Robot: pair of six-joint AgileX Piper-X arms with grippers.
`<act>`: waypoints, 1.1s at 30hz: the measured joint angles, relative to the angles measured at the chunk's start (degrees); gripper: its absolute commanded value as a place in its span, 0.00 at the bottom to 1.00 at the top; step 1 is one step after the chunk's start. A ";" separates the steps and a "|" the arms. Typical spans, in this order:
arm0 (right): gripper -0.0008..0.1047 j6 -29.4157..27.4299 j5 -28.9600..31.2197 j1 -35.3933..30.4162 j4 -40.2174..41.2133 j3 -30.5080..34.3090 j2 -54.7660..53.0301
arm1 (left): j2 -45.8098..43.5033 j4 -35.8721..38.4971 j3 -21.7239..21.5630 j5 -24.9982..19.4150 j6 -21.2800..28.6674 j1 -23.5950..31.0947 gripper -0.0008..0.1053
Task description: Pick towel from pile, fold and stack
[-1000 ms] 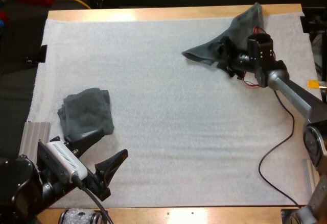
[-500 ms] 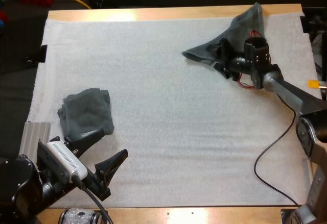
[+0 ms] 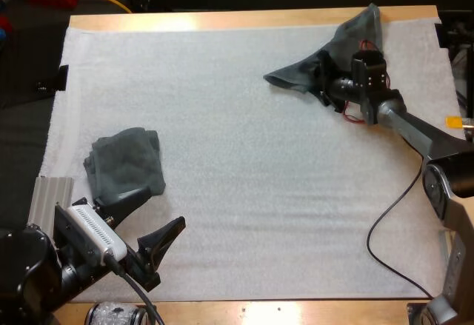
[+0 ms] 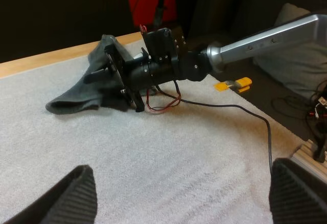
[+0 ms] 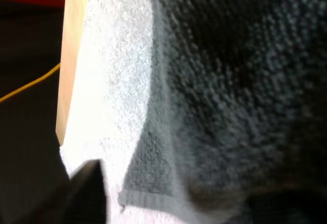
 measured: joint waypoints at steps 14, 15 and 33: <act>0.03 -12.12 -0.49 3.19 4.33 0.00 -1.89 | 0.58 0.56 0.00 0.00 0.00 0.00 0.66; 0.03 -14.13 -0.15 3.52 5.92 0.00 -2.80 | 0.88 0.60 0.00 0.00 0.00 0.00 0.66; 0.03 -46.78 5.26 8.04 40.24 0.00 -22.26 | 2.29 1.67 0.00 0.00 -0.08 0.00 0.66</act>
